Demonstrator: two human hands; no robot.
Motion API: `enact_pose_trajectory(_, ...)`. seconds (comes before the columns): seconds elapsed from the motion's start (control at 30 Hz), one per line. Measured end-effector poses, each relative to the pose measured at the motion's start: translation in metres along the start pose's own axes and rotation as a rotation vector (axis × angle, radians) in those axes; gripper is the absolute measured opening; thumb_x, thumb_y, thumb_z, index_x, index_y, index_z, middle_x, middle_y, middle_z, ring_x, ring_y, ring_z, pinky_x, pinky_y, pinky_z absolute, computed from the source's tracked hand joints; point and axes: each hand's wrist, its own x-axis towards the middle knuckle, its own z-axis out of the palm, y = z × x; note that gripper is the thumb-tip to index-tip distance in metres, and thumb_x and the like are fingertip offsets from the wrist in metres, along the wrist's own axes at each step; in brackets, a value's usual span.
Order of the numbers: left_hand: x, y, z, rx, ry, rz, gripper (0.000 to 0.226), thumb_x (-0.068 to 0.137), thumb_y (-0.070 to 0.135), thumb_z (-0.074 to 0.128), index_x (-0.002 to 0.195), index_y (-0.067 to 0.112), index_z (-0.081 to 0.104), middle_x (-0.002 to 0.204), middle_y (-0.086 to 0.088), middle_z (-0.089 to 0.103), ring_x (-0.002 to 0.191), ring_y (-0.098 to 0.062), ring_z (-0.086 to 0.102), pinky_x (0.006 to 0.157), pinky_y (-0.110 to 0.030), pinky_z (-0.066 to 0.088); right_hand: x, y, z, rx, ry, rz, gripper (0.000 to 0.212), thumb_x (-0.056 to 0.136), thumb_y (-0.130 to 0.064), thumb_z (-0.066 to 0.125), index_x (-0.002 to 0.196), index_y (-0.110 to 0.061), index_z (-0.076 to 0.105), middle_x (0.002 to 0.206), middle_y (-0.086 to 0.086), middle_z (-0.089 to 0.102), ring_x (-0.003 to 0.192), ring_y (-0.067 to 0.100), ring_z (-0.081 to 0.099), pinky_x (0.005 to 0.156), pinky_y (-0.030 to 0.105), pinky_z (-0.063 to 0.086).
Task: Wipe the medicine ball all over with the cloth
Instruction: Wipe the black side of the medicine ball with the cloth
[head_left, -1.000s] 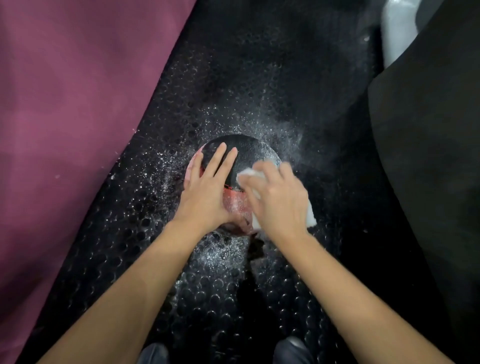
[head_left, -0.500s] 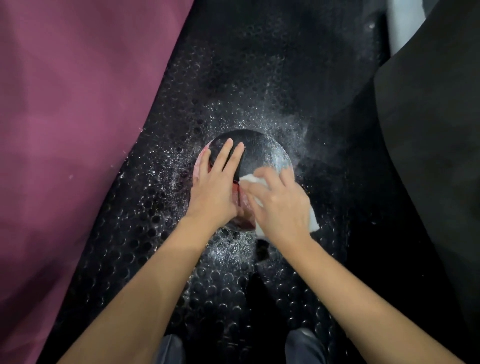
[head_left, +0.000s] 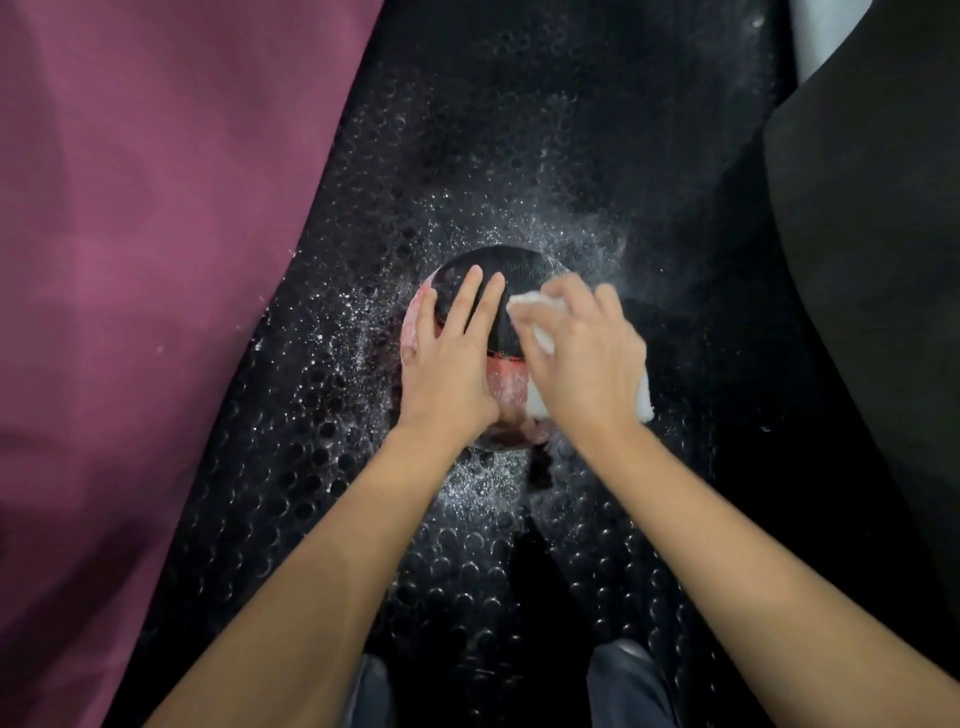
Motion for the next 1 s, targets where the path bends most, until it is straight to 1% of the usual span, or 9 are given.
enact_pose_trajectory(0.07,0.001,-0.003,0.000,-0.008,0.028,0.013,0.110,0.078,0.008,0.070,0.154,0.035,-0.005,0.160,0.020,-0.013,0.148,-0.022,-0.013,0.107,-0.054,0.038,-0.023,0.000,0.002,-0.008,-0.035,-0.109,0.011,0.073,-0.020,0.080,0.081,-0.026,0.074,0.091,-0.003,0.064,0.071,0.019,0.053,0.050,0.021,0.026)
enact_pose_trajectory(0.13,-0.003,-0.002,0.001,0.004,0.009,0.005,0.115,0.076,0.019,0.077,0.154,0.035,-0.006,0.160,0.020,-0.014,0.148,-0.022,-0.014,0.112,-0.057,0.031,-0.024,0.006,-0.001,-0.018,-0.059,-0.178,0.010,0.074,-0.023,0.080,0.080,-0.028,0.074,0.092,-0.004,0.065,0.071,0.018,0.052,0.048,0.019,0.023)
enact_pose_trajectory(0.27,-0.001,0.003,0.001,0.008,-0.017,-0.013,0.119,0.072,0.027,0.081,0.154,0.032,-0.006,0.160,0.018,-0.013,0.148,-0.024,-0.014,0.116,-0.055,0.024,0.005,0.003,-0.003,0.007,-0.010,0.010,0.007,0.082,-0.027,0.071,0.077,-0.031,0.073,0.088,-0.006,0.063,0.072,0.018,0.050,0.047,0.016,0.016)
enact_pose_trajectory(0.37,0.001,-0.003,0.002,-0.013,0.054,0.015,0.105,0.081,0.009,0.066,0.154,0.032,-0.005,0.161,0.018,-0.012,0.148,-0.024,-0.012,0.107,-0.053,0.039,-0.023,0.001,0.003,-0.007,-0.035,-0.111,0.007,0.075,-0.023,0.079,0.080,-0.026,0.074,0.092,-0.004,0.065,0.072,0.019,0.053,0.050,0.020,0.025)
enact_pose_trajectory(0.43,-0.002,-0.003,0.005,-0.001,0.061,0.018,0.104,0.082,0.016,0.068,0.154,0.033,-0.006,0.160,0.018,-0.013,0.148,-0.023,-0.013,0.109,-0.054,0.036,-0.027,0.005,0.000,-0.004,-0.049,-0.164,0.009,0.074,-0.024,0.080,0.080,-0.028,0.075,0.091,-0.005,0.066,0.071,0.019,0.053,0.049,0.019,0.024)
enact_pose_trajectory(0.53,-0.001,0.003,0.008,0.005,0.017,-0.016,0.109,0.081,0.019,0.072,0.154,0.033,-0.008,0.159,0.020,-0.015,0.148,-0.024,-0.015,0.113,-0.059,0.026,-0.001,0.005,-0.004,0.026,-0.041,-0.027,0.006,0.081,-0.026,0.074,0.078,-0.032,0.073,0.088,-0.006,0.063,0.072,0.018,0.050,0.047,0.016,0.016)
enact_pose_trajectory(0.7,-0.004,-0.001,0.009,-0.018,0.106,0.020,0.098,0.084,0.023,0.062,0.155,0.026,-0.006,0.161,0.016,-0.011,0.148,-0.023,-0.011,0.107,-0.056,0.038,-0.024,-0.001,-0.002,0.011,-0.051,-0.115,0.006,0.081,-0.025,0.068,0.081,-0.028,0.073,0.091,-0.004,0.064,0.072,0.020,0.053,0.050,0.022,0.036)
enact_pose_trajectory(0.87,-0.007,0.005,0.008,-0.013,0.015,-0.028,0.129,0.068,0.044,0.083,0.154,0.026,-0.011,0.159,0.020,-0.016,0.148,-0.021,-0.017,0.115,-0.059,0.021,0.015,0.004,-0.004,0.015,-0.097,0.037,0.009,0.086,-0.031,0.066,0.083,-0.030,0.074,0.088,-0.007,0.062,0.076,0.018,0.050,0.045,0.017,0.018)
enact_pose_trajectory(1.0,-0.001,0.005,0.003,-0.006,0.012,-0.028,0.130,0.066,0.043,0.084,0.154,0.027,-0.011,0.159,0.020,-0.016,0.148,-0.021,-0.017,0.115,-0.058,0.019,0.015,-0.001,-0.001,0.007,-0.108,0.053,0.007,0.086,-0.031,0.067,0.085,-0.030,0.074,0.087,-0.008,0.060,0.075,0.016,0.050,0.045,0.018,0.016)
